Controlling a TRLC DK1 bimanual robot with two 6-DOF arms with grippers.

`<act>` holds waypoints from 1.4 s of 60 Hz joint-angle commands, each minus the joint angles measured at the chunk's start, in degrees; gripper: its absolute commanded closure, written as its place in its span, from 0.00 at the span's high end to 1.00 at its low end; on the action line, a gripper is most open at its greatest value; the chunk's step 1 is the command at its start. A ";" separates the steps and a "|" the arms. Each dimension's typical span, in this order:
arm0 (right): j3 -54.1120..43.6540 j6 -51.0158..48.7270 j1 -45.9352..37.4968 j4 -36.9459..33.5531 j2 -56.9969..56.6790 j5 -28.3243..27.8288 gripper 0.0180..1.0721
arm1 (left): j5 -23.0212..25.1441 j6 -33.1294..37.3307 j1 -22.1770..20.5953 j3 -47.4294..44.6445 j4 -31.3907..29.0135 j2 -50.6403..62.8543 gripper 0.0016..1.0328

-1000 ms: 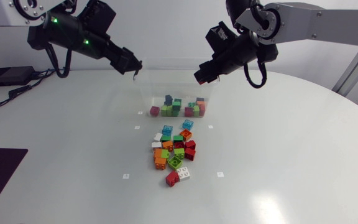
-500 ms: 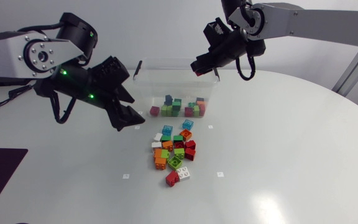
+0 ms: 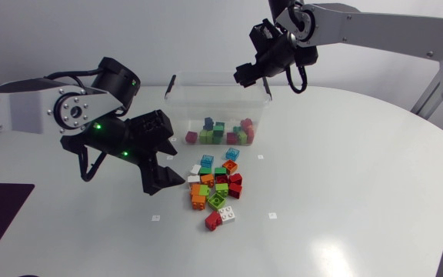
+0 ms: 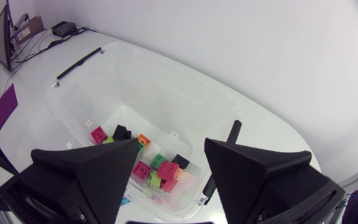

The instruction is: Place the duplo bricks in the container

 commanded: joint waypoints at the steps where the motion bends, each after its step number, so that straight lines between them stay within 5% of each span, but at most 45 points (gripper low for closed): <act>1: -0.11 -0.31 0.12 0.13 -1.50 0.32 0.83 | 0.34 1.74 -0.35 -2.01 1.94 2.20 0.95; 52: -34.39 -5.49 -0.23 6.37 -28.92 -3.37 0.84 | -0.10 14.22 -5.45 -12.38 15.56 7.04 0.94; 84: -38.96 -5.49 -1.46 8.22 -30.68 -4.34 0.84 | 0.08 14.49 -8.79 -11.59 16.70 12.49 0.94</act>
